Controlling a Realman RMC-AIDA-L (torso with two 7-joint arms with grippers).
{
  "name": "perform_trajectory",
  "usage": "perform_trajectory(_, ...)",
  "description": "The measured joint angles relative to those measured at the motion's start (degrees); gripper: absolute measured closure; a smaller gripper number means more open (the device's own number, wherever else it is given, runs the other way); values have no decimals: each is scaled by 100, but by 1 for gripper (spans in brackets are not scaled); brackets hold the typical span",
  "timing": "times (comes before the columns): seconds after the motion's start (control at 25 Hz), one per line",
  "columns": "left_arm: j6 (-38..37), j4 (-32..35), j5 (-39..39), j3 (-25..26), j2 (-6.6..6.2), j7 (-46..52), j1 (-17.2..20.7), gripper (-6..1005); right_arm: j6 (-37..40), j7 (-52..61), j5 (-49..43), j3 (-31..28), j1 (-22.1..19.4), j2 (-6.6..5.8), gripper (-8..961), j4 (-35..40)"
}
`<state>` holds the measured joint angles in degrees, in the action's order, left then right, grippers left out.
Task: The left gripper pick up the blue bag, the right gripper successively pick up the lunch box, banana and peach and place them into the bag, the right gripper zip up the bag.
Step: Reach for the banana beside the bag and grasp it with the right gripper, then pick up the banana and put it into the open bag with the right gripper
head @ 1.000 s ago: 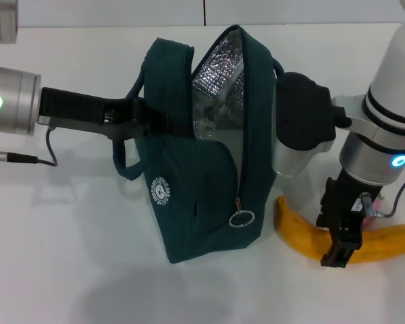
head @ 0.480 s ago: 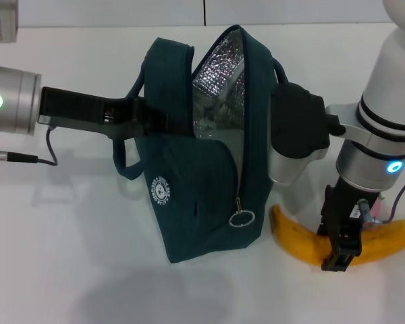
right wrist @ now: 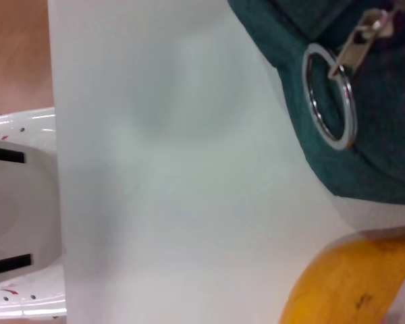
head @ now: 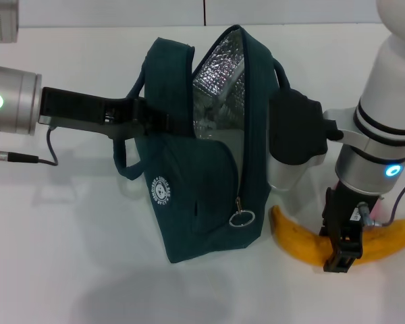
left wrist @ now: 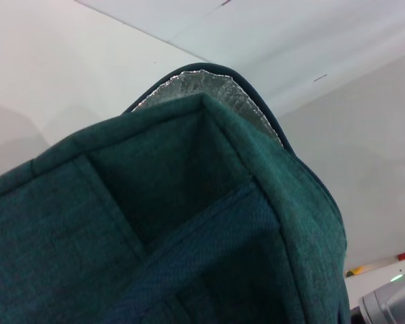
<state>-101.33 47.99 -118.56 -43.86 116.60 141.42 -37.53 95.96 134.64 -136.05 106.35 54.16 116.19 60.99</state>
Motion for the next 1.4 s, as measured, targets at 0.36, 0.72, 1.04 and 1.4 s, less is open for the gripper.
perform_trajectory(0.36,0,0,80,0,2,-71,44,943,119,87,-21,-6,100,0,520,-28)
perform_trajectory(0.72,-2,0,130,8,-4,-126,96,943,1186,98,-222,-892,-13,-51,520,490)
perform_trajectory(1.04,-16,0,209,9,-4,-123,110,943,1784,-29,-979,-2622,-268,-190,519,868)
perform_trajectory(1.4,-48,-5,273,4,13,-123,137,943,1454,-91,-1486,-3917,-387,-438,519,757)
